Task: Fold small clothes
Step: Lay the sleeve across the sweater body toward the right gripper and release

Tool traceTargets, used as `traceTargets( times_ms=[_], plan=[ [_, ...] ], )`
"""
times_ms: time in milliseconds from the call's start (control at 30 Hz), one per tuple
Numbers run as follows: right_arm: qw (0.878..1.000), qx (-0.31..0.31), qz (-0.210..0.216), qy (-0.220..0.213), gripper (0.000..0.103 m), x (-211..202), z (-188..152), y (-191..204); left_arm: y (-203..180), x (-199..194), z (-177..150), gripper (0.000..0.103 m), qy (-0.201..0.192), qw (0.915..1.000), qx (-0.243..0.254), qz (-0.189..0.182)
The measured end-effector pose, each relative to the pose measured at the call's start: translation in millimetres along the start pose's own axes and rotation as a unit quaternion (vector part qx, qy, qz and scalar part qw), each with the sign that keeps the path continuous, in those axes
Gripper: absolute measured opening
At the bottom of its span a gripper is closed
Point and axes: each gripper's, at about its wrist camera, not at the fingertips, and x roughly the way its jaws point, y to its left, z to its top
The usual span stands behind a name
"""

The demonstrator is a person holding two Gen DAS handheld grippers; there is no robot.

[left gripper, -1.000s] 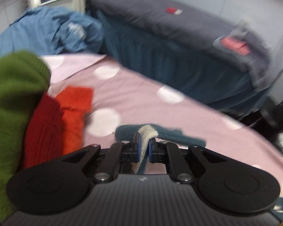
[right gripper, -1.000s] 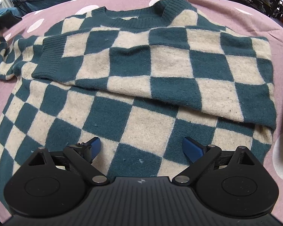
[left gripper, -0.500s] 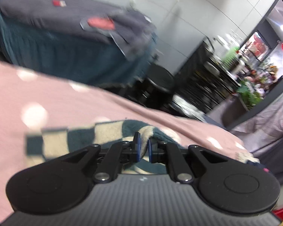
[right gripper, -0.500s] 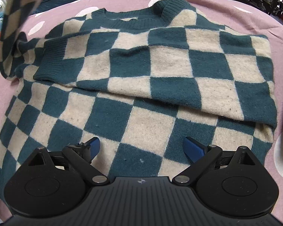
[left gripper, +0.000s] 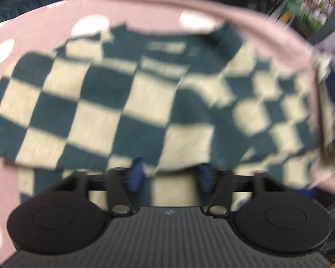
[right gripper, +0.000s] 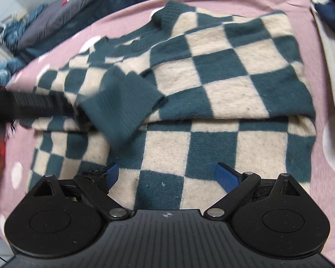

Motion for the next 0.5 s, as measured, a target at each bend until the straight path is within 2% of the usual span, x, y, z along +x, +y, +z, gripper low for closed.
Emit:
traceTargets(
  times_ms=[33,67,133,200,233,267,333,433,500],
  plan=[
    [1.0,0.007,0.002,-0.003,0.103,-2.3,0.0,-2.1,0.1,2.9,-6.6,0.073,0.003,0.9999,0.002,0.015],
    [1.0,0.012,0.002,-0.008,0.103,-5.1,0.4,-3.7,4.7,5.4,-12.8,0.087,0.006,0.9996,-0.001,0.026],
    [0.999,0.023,0.017,-0.028,0.103,-12.4,1.7,-5.3,12.4,4.9,-25.0,0.102,0.014,0.9989,-0.018,0.041],
    [0.998,0.032,0.04,-0.048,0.102,-17.5,6.5,-5.8,21.2,3.5,-39.6,0.103,0.014,0.9983,-0.034,0.044],
    [0.997,0.035,0.05,-0.056,0.09,-17.6,9.7,-4.8,25.4,3.0,-46.8,0.103,0.014,0.9982,-0.04,0.044],
    [0.996,0.036,0.057,-0.062,0.088,-16.9,12.7,-3.0,28.7,3.3,-53.6,0.103,0.014,0.9979,-0.042,0.046],
    [0.995,0.03,0.061,-0.07,0.087,-11.1,21.4,2.2,36.1,6.7,-65.7,0.103,0.025,0.9973,-0.042,0.054],
    [0.995,0.02,0.054,-0.079,0.073,-1.9,31.2,10.1,38.5,4.8,-74.6,0.103,0.014,0.998,-0.026,0.055],
    [0.994,0.023,0.061,-0.083,0.072,4.1,36.7,13.4,40.7,3.7,-79.4,0.103,0.012,0.9981,-0.029,0.053]
  ],
)
